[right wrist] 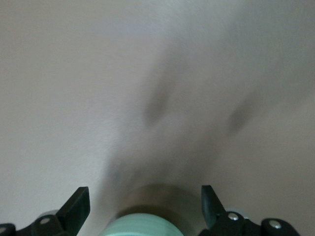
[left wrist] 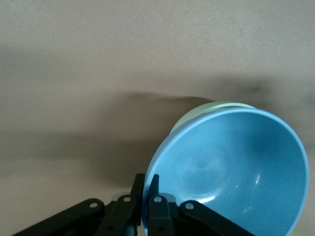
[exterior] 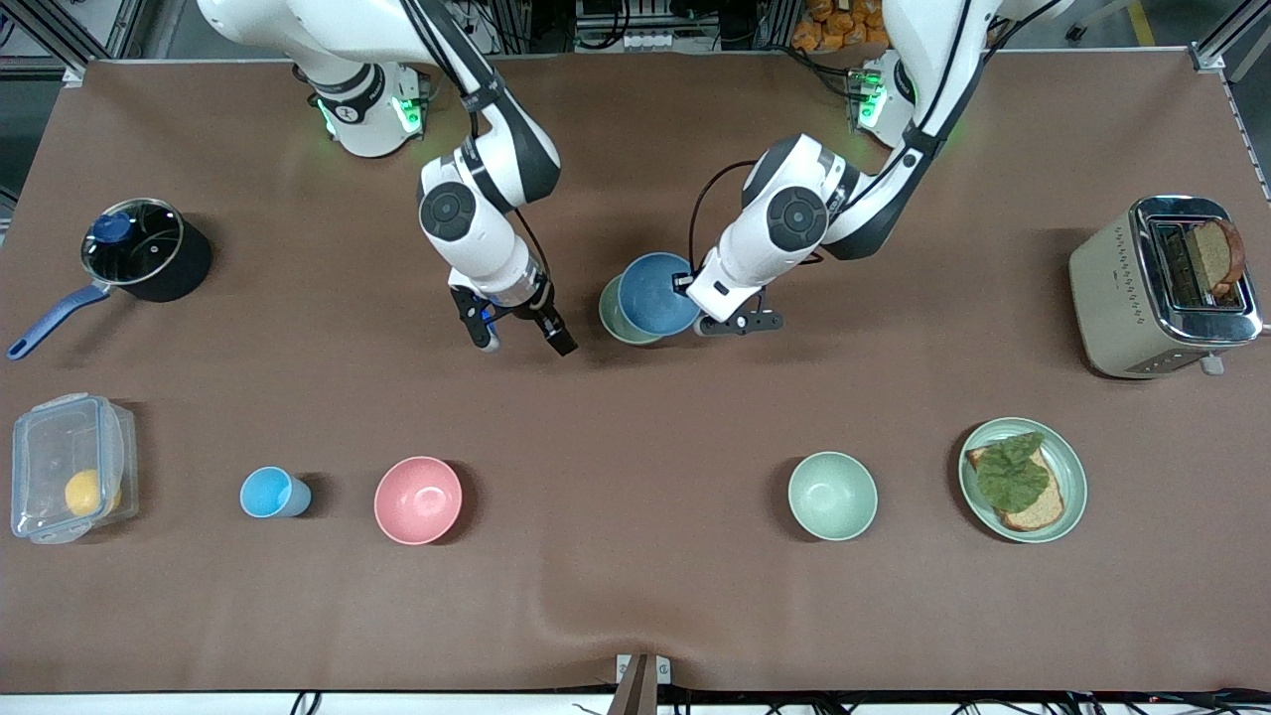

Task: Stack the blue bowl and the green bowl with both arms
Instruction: 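Set the stacked bowls down and open both grippers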

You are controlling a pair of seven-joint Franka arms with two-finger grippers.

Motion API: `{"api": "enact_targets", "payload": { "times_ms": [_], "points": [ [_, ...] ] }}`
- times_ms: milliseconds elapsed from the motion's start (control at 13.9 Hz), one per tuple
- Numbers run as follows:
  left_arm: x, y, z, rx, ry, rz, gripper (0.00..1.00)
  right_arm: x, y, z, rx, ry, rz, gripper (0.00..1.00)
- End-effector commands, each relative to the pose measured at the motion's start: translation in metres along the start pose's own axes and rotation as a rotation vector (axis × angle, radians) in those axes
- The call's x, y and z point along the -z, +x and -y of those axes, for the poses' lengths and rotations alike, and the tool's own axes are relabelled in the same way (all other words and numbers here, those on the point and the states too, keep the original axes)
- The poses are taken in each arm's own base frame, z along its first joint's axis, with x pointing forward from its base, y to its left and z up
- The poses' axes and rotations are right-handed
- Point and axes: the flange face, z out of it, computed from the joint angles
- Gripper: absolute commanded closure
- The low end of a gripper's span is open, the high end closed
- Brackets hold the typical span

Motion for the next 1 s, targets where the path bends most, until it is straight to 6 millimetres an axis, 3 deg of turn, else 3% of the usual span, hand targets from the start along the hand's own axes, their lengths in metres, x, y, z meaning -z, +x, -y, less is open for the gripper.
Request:
{"api": "enact_targets", "payload": {
  "times_ms": [0,359,933],
  "points": [
    [-0.001,0.0,-0.007,0.029,-0.029,-0.006,1.0,-0.032,0.003,-0.006,-0.091,0.023,0.022,0.0],
    [-0.015,0.014,-0.021,0.068,-0.051,-0.012,1.0,-0.039,-0.005,-0.003,-0.272,0.048,0.147,0.0],
    [-0.028,0.005,-0.028,0.056,-0.041,-0.001,1.0,-0.047,-0.011,-0.013,-0.243,0.076,0.23,0.0]
  ]
}}
